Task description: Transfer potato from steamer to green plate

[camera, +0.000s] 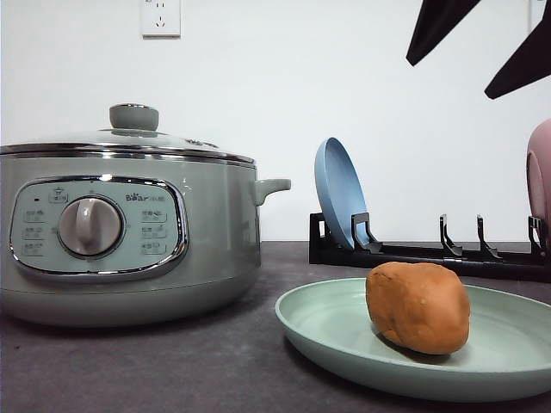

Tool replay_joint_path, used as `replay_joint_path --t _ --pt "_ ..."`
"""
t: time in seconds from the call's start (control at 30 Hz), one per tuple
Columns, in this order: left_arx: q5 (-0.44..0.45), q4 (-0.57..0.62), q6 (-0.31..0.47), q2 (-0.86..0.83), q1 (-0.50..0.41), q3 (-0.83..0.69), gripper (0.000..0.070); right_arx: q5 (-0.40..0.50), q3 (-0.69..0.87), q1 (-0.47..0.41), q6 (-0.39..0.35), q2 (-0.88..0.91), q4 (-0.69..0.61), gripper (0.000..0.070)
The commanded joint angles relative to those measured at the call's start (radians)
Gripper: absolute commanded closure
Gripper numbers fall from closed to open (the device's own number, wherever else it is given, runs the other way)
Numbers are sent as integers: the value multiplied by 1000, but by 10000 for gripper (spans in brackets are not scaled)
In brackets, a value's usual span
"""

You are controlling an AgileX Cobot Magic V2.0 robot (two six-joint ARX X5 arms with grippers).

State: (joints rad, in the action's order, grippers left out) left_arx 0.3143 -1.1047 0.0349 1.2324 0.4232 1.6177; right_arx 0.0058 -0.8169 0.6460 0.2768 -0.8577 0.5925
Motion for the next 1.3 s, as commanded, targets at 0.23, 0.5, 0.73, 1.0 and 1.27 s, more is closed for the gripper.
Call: replay_joint_path --t 0.23,0.5,0.73,1.0,1.27 --pt "127 -102 5 -36 10 26 232 -114 -15 5 -7 -3 31 119" --pt "142 -158 28 -37 11 26 233 -174 -15 5 -7 -3 72 119" --pt "142 -158 28 -37 11 26 254 -173 -15 5 -7 -3 74 126" --pt "142 -156 28 -37 11 26 697 -167 -15 5 -8 -3 74 700" --pt "142 -155 27 -37 11 26 697 -163 -15 5 -8 -3 73 700"
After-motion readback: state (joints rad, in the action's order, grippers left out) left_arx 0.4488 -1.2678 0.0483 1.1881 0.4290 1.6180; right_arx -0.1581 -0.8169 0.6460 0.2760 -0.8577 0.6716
